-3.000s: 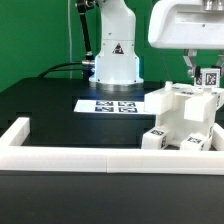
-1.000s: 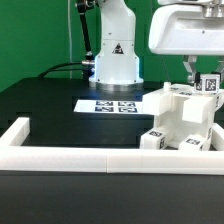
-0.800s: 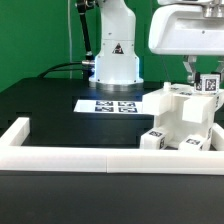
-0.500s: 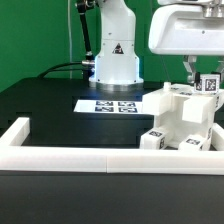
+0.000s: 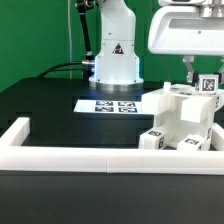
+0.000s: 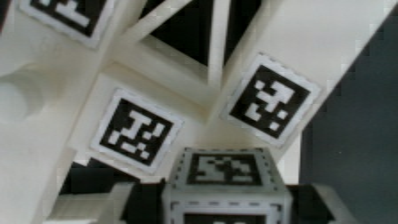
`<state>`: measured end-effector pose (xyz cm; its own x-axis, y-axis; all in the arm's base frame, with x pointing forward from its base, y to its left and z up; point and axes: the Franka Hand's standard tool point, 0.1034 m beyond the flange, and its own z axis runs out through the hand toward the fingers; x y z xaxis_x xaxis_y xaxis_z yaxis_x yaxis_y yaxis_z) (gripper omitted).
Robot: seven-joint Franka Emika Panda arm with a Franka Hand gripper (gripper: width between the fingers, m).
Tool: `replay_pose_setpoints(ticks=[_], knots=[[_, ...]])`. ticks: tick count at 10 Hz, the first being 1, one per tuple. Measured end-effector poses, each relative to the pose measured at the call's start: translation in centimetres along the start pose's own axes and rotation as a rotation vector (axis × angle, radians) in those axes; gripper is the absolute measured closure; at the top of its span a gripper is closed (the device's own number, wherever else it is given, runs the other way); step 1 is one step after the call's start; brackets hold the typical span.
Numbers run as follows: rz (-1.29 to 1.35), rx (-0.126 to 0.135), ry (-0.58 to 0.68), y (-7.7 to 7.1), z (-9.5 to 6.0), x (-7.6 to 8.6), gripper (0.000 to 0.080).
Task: Assemble chair
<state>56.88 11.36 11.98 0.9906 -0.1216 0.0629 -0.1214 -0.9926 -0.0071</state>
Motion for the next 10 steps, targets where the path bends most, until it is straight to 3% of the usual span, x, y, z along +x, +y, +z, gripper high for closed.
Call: replay_pose_setpoints(ticks=[10], knots=[[0.647,0.010,-0.006,-0.44,0.01,-0.14,0.0511]])
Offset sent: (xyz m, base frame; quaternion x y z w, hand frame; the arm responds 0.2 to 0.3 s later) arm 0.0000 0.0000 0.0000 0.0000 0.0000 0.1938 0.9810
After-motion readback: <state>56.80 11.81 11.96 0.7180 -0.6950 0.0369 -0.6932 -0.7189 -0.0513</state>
